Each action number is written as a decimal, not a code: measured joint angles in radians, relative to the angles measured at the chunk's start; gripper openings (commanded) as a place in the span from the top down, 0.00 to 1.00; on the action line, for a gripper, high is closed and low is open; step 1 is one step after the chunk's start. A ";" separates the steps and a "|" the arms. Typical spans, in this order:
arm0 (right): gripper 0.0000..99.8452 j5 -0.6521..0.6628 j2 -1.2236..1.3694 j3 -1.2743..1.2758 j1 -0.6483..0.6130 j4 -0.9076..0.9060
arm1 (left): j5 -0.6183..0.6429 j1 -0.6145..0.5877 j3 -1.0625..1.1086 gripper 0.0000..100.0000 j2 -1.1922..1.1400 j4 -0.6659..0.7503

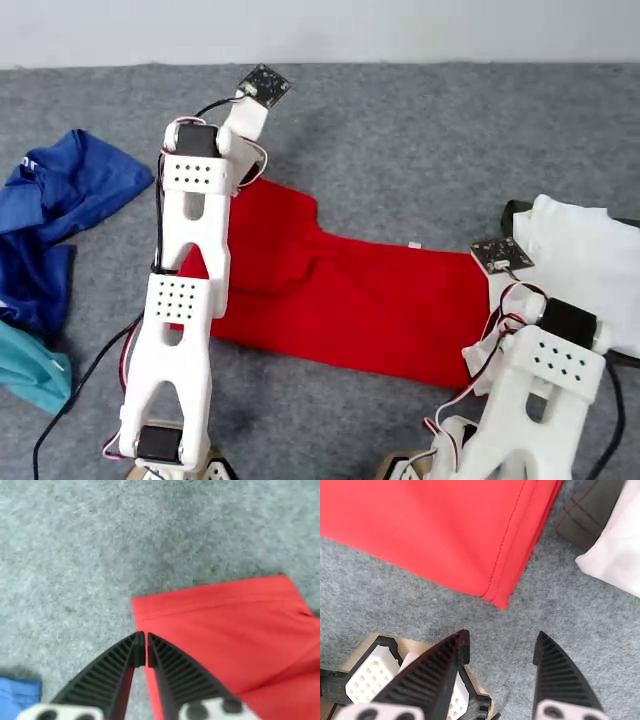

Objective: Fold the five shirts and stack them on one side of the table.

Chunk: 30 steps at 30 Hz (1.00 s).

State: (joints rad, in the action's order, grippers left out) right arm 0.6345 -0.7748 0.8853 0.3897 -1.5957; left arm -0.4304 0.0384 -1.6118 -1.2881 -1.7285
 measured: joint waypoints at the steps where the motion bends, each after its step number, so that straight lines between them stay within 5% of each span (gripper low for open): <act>1: 0.78 0.000 0.000 0.000 0.000 0.000 | 0.003 0.000 0.000 0.98 0.000 -0.002; 9: 0.78 0.000 0.000 0.000 0.000 0.000 | 0.307 -0.025 0.000 0.98 0.100 -0.006; 15: 0.78 0.000 0.000 0.000 0.000 0.000 | 0.359 -0.103 0.164 0.98 0.336 -0.006; 27: 0.78 0.002 0.000 -0.124 0.089 -0.087 | 0.264 -0.167 1.726 0.88 1.218 0.044; 30: 0.78 0.015 0.000 -0.124 0.089 -0.087 | 0.258 -0.169 1.930 0.88 1.315 0.089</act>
State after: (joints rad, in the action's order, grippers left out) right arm 0.6498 -0.7748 0.7610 0.4787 -1.6832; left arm -0.1726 -0.1304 0.3184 0.0269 -1.6395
